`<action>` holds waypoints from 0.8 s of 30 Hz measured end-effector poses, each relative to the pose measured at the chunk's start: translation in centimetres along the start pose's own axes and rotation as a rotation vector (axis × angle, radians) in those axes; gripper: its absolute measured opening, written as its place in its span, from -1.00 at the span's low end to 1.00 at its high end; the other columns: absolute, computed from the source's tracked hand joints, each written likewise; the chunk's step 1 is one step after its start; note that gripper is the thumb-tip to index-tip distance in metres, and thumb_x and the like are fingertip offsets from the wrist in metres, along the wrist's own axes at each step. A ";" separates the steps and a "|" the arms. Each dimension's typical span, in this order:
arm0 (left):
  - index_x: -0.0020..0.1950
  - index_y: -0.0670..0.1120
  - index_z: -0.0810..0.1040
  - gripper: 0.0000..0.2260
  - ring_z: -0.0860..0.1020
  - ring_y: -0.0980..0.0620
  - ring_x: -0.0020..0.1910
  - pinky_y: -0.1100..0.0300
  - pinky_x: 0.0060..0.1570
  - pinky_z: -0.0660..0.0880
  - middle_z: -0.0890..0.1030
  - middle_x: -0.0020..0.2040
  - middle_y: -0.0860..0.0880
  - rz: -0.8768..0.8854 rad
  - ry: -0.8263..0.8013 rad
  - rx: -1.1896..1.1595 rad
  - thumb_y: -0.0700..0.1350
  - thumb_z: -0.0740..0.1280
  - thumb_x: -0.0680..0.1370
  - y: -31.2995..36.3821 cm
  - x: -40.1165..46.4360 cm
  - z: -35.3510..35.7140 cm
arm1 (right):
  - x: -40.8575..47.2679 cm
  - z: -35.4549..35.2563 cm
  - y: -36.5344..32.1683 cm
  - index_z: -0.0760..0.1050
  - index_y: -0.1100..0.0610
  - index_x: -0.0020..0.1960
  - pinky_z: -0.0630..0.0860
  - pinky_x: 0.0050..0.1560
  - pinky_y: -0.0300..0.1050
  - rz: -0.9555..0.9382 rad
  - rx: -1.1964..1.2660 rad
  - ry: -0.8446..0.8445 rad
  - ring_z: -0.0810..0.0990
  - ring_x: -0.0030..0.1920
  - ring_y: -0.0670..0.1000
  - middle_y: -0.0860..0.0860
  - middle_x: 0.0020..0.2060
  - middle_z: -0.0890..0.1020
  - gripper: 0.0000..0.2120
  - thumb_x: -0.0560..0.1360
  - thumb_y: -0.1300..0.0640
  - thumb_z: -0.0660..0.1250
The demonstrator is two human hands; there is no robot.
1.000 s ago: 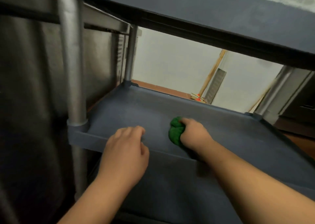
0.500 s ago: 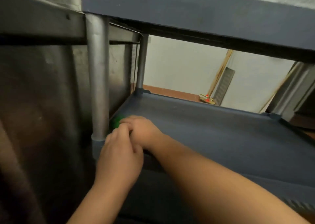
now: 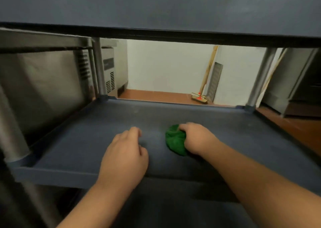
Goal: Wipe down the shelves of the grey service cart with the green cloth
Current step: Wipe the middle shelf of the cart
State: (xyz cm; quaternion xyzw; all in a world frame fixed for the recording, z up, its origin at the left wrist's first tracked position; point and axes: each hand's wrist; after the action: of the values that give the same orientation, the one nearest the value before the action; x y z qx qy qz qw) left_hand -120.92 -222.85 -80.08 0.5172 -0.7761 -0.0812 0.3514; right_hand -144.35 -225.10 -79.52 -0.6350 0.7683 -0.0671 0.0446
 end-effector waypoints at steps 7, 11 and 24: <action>0.22 0.05 0.42 -0.75 0.46 0.04 0.13 0.07 0.05 0.49 0.53 0.12 0.06 0.052 -0.173 0.031 -0.08 0.22 0.54 10.5 2.1 6.9 | -5.2 -3.2 16.7 0.37 -0.11 0.12 0.52 0.15 0.09 0.224 -0.027 -0.009 0.49 0.18 0.15 0.04 0.19 0.47 -0.62 0.44 0.30 0.24; 0.18 0.09 0.41 -0.79 0.44 0.06 0.10 0.06 0.05 0.49 0.50 0.08 0.09 0.114 -0.214 0.035 -0.05 0.20 0.55 12.6 2.4 8.8 | -8.0 -4.9 23.5 0.35 -0.05 0.35 0.51 0.21 0.10 0.466 -0.086 0.021 0.48 0.24 0.20 0.11 0.26 0.45 -0.51 0.47 0.26 0.22; -0.03 0.09 0.47 -0.92 0.51 0.05 -0.04 0.08 -0.03 0.49 0.53 -0.11 0.12 0.129 -0.286 0.002 -0.07 0.25 0.50 4.8 2.3 6.4 | -9.5 -4.5 23.1 0.39 -0.07 0.35 0.52 0.19 0.19 0.640 0.063 0.164 0.46 0.20 0.20 0.10 0.24 0.46 -0.49 0.45 0.27 0.19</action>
State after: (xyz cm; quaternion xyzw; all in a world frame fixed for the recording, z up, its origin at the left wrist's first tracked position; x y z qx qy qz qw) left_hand -129.03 -224.16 -81.36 0.4499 -0.8499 -0.1305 0.2411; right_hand -165.63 -211.31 -78.97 -0.3524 0.9273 -0.1243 0.0208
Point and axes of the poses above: each hand's wrist, its own x-axis towards the middle knuckle, its own z-axis out of the palm, y = z × x
